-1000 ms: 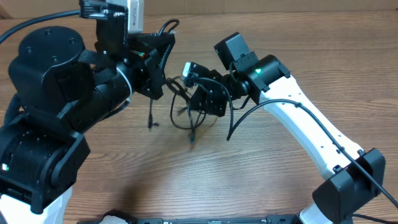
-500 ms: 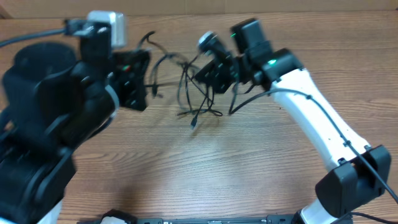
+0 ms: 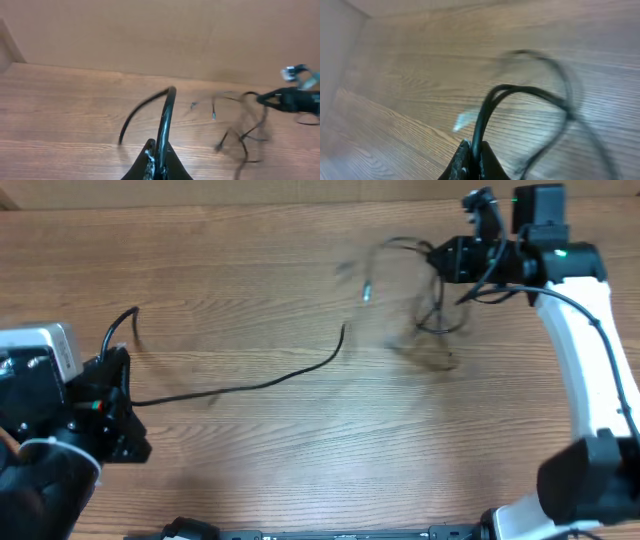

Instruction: Untangle cables

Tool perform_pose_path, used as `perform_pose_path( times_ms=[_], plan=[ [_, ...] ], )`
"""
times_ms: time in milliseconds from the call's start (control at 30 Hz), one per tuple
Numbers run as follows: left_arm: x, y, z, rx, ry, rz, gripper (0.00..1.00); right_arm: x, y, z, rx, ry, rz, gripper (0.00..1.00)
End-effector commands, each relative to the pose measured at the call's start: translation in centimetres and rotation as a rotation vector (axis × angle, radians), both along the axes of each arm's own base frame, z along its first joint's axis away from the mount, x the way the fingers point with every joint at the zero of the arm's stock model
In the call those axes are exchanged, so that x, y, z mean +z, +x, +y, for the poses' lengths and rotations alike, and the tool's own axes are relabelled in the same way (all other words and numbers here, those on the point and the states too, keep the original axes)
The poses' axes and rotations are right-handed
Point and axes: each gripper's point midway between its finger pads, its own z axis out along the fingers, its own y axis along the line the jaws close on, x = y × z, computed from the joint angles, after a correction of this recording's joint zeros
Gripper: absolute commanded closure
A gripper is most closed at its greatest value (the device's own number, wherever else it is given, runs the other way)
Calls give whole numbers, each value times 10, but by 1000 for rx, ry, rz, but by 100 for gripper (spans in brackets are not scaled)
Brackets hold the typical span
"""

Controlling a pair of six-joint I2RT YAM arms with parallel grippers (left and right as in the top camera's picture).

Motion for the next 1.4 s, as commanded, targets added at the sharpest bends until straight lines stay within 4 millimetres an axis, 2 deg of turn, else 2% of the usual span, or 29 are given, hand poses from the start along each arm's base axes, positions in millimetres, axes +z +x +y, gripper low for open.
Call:
perform_pose_path(
  times_ms=[0, 133, 233, 300, 367, 467, 600, 833, 1033, 1067, 1100, 1167, 1200, 1267, 1367],
  plan=[
    [-5, 20, 7, 59, 50, 26, 96, 103, -31, 7, 16, 27, -238, 96],
    [-17, 40, 2, 59, 73, 85, 96, 182, -66, 4, -31, 52, -401, 96],
    [-28, 55, -3, 53, 88, 135, 96, 230, -95, 1, -43, 64, -525, 96],
    [-34, 65, -10, 24, 104, 159, 96, 251, -108, -4, -68, 51, -587, 96],
    [-39, 73, -23, -49, 119, 175, 96, 258, -115, -9, -96, 35, -615, 96],
    [-41, 81, -51, -211, 111, 176, 96, 253, -115, -12, -109, 21, -595, 96],
    [-39, 89, -70, -295, 72, 163, 96, 227, -98, -11, -107, 12, -507, 96],
    [-21, 99, -77, -313, 50, 82, 96, 166, -62, -3, -86, 0, -313, 96],
    [0, 104, -78, -305, 22, -7, 96, 109, -45, 23, -11, -23, -145, 96],
    [3, 105, -79, -303, 13, -16, 96, 102, -44, 28, 5, -29, -127, 89],
    [5, 106, -79, -299, 4, -23, 96, 95, -42, 33, 17, -30, -105, 64],
    [8, 107, -79, -298, 1, -36, 96, 87, -40, 42, 40, -29, -84, 27],
    [10, 107, -79, -298, -1, -42, 96, 86, -40, 45, 54, -32, -89, 0],
    [11, 109, -80, -298, -2, -49, 96, 88, -44, 54, 127, -45, -125, 0],
    [15, 115, -82, -297, -5, -68, 96, 102, -60, 72, 286, -30, -217, 0]
  ],
)
